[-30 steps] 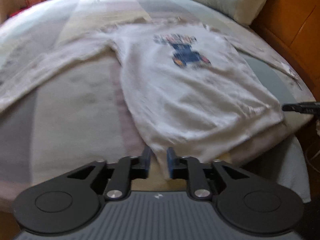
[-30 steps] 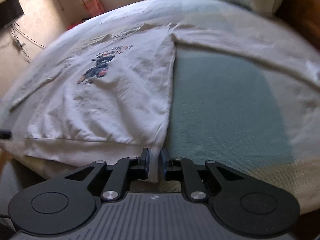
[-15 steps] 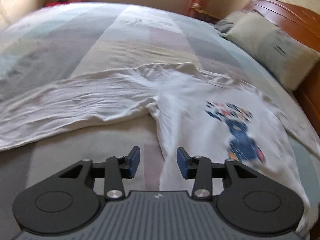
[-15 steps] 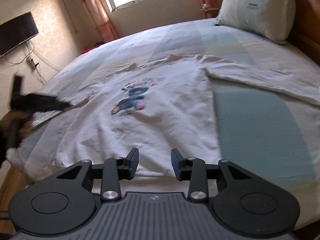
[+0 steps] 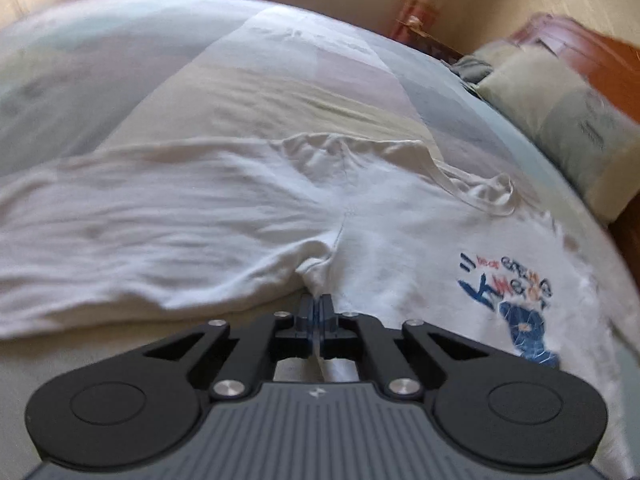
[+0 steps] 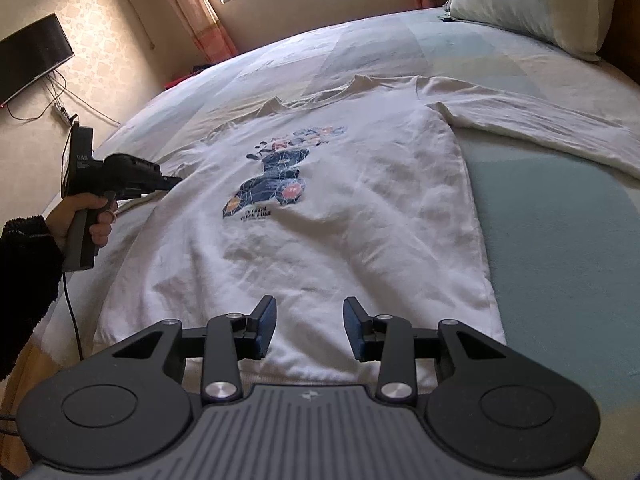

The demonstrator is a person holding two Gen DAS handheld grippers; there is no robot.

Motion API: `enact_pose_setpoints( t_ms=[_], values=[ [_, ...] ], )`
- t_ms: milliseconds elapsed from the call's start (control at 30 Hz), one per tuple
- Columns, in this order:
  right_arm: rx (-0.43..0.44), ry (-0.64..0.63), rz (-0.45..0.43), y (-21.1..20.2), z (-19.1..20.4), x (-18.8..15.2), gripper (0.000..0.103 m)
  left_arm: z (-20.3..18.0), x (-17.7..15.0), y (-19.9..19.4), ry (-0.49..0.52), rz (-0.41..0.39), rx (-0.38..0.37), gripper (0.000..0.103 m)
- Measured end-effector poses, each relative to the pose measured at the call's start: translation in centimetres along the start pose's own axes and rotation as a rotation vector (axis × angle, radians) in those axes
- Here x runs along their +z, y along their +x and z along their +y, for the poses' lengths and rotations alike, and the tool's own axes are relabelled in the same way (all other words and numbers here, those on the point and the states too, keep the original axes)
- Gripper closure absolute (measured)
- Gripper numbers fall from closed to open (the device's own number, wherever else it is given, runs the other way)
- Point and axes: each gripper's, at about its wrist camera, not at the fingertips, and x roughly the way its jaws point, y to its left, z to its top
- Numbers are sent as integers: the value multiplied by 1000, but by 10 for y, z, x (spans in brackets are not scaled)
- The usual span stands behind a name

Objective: Fold clothes

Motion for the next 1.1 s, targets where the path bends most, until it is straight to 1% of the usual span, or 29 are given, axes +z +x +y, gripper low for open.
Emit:
enact_pose_setpoints(
  t_ms=[67, 100, 200, 267, 367, 400, 467, 500, 533, 600, 667, 733, 800, 867, 933, 1000, 1067, 1100],
  values=[
    [-2, 4, -3, 1, -1, 1, 60, -4, 4, -3, 70, -41, 63, 102],
    [-3, 5, -3, 2, -2, 1, 60, -2, 7, -2, 68, -33, 59, 102],
    [-22, 4, -7, 0, -4, 1, 59, -3, 10, -3, 116, -29, 150, 102],
    [-32, 0, -14, -3, -6, 0, 55, 0, 8, -11, 121, -6, 128, 98],
    [-49, -19, -24, -6, -11, 3, 54, -6, -5, -43, 135, -37, 84, 98],
    [-61, -38, -22, -4, -12, 7, 54, -14, -11, -52, 150, -41, 53, 96],
    [-91, -92, -15, 7, -15, 21, 48, -31, -27, -68, 192, -28, -35, 86],
    [-92, -114, -17, 14, -15, 28, 43, -43, -39, -73, 226, -12, -93, 74],
    [-82, -139, -20, 24, -13, 34, 37, -55, -51, -76, 275, 8, -141, 64],
    [-62, -188, -24, 44, -9, 42, 34, -76, -74, -78, 358, 22, -192, 64],
    [-73, -220, 22, 65, -8, 41, 32, -87, -94, -76, 404, 44, -186, 64],
    [-112, -262, 43, 67, -10, 29, 31, -86, -110, -76, 400, 93, -140, 63],
    [-140, -296, 49, 60, -14, 14, 23, -80, -122, -90, 406, 100, -113, 59],
    [-155, -276, 66, 42, -20, -3, 12, -72, -131, -103, 395, 125, -93, 54],
    [-165, -278, 58, 24, -24, -21, 11, -63, -139, -114, 372, 161, -79, 53],
    [-164, -249, 54, 9, -27, -29, 11, -67, -141, -122, 417, 178, -59, 54],
    [-187, -238, 55, 0, -20, -26, 11, -76, -138, -131, 456, 153, -48, 55],
    [-180, -252, 32, -1, -12, -23, 11, -83, -137, -136, 477, 123, -58, 55]
  ],
)
